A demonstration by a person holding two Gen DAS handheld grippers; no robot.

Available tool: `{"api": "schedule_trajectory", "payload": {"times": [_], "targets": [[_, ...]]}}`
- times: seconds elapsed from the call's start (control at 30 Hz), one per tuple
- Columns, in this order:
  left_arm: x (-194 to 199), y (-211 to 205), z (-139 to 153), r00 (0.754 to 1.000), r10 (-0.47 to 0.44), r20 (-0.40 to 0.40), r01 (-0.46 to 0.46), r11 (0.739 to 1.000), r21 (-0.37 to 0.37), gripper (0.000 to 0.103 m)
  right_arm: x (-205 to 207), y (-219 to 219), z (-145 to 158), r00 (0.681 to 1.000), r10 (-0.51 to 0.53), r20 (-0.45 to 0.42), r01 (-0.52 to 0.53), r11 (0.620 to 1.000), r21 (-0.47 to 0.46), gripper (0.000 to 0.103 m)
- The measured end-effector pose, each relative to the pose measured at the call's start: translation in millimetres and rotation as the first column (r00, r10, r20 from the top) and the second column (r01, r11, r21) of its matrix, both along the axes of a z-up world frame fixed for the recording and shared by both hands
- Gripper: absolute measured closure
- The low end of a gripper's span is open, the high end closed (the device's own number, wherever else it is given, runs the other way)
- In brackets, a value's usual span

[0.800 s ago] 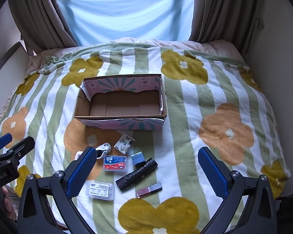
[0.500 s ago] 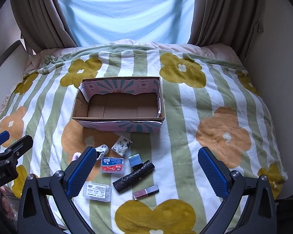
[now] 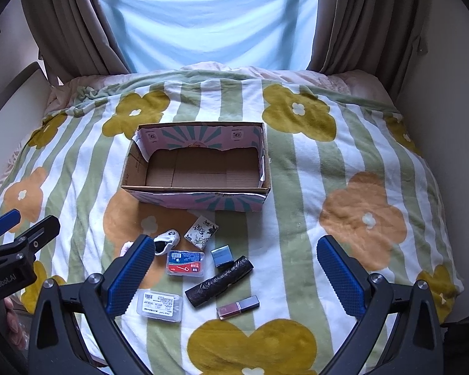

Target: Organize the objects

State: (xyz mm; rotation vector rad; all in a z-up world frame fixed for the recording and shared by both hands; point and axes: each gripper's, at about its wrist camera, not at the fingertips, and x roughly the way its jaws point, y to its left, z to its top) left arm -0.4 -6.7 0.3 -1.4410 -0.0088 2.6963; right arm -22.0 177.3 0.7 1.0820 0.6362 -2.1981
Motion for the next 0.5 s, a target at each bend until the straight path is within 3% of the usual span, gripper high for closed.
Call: {"api": "schedule_trajectory", "payload": {"times": [0.1,0.3,0.5], "targets": [[-1.1,-0.7,-1.7,1.0,-0.007,0.01,0.007,1.0,0.011,0.0,1.4,-0.6,0.0,1.0,0.009,0.014,-0.009,1.0,-0.012,0.001],[-0.7,3.0,-5.6,0.999,-0.036,0.028,0.037,0.998,-0.04,0.0,1.1,-1.4,1.1,1.0,0.013,0.016,-0.013,1.0,-0.016,0.001],[-0.2,-0.2,-5.6,0.998,-0.049,0.035,0.049,0.999,-0.003,0.0,1.3,-2.2,3.6,1.0,0.022,0.011,-0.022,0.999,-0.024,0.001]]}}
